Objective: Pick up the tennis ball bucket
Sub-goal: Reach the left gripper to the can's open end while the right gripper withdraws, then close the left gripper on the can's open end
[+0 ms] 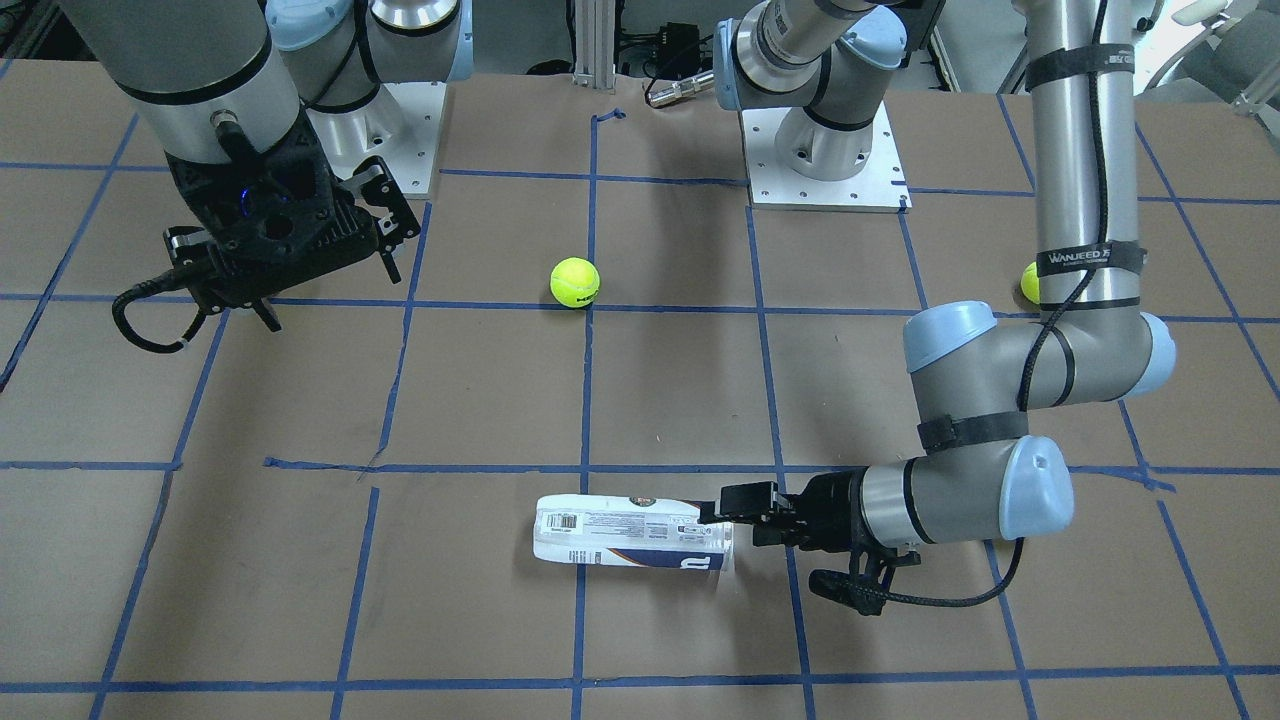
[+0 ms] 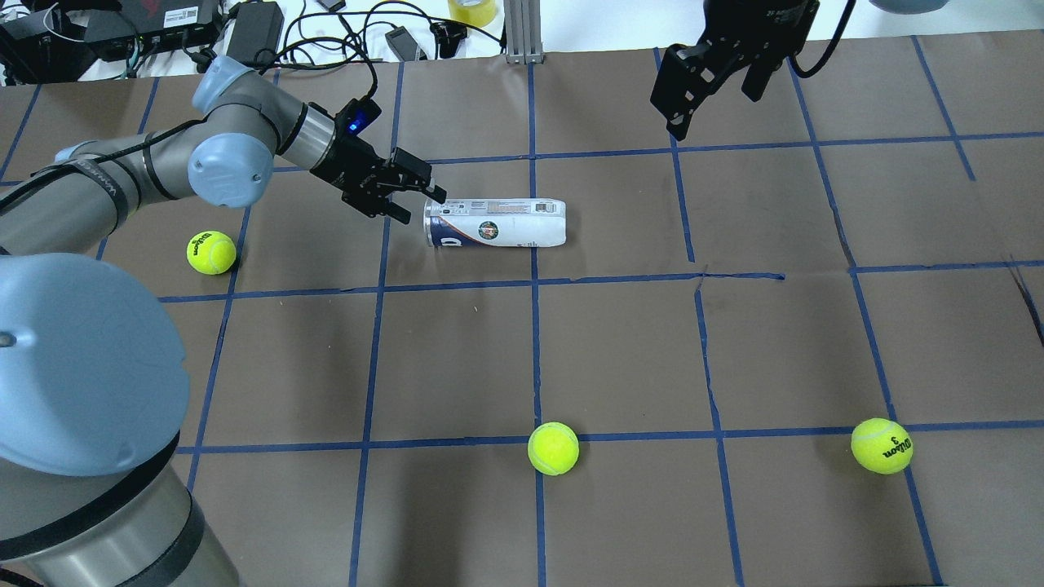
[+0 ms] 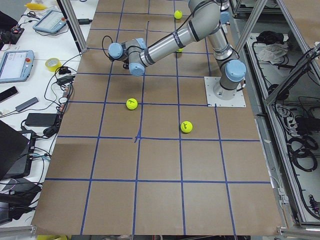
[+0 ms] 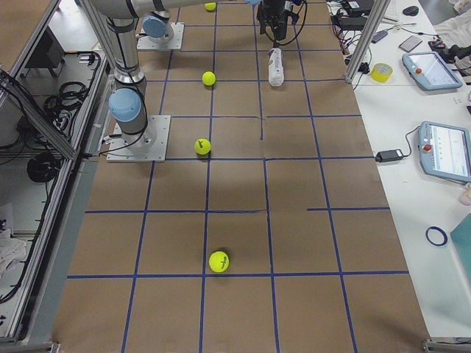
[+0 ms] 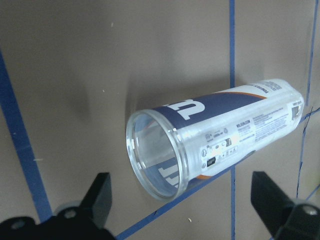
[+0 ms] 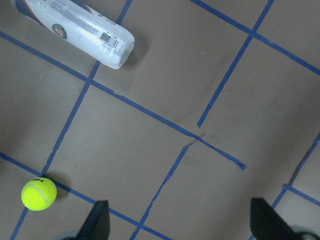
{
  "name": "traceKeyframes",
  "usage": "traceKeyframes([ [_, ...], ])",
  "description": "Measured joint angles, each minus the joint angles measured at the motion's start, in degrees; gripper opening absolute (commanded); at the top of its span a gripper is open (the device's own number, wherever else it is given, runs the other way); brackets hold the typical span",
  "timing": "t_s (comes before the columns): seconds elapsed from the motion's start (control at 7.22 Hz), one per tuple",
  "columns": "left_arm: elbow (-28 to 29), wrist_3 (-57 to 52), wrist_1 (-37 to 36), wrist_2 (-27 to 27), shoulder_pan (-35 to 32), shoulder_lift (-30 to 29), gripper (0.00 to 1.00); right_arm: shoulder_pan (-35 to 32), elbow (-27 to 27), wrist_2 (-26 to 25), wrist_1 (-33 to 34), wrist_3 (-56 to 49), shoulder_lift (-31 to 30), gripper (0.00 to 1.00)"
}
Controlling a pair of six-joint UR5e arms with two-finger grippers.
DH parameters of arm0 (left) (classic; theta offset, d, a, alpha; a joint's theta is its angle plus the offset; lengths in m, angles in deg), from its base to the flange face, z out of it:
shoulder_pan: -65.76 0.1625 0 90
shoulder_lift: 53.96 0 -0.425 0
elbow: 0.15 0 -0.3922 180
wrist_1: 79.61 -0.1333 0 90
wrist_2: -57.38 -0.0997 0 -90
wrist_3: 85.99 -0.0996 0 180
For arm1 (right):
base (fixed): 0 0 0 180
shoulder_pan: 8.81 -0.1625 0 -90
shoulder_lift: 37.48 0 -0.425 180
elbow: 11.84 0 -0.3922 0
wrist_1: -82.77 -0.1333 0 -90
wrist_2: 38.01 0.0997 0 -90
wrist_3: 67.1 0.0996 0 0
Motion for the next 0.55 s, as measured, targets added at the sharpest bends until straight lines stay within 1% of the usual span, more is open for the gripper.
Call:
traceKeyframes([
  [0.14,-0.9,-0.2,0.0,1.5,-0.1,-0.3,0.14,0.1,-0.5,-0.1,-0.8,0.2,-0.7,1.00],
  [0.28,-1.3,-0.2,-0.1,2.0,-0.2,-0.3,0.00,0.4,-1.1,-0.3,-1.2,0.3,-1.4,1.00],
  [0.55,-1.5,0.8,-0.3,2.9,-0.3,0.2,0.00,2.1,-1.8,-0.8,-1.4,0.4,-2.6,1.00],
])
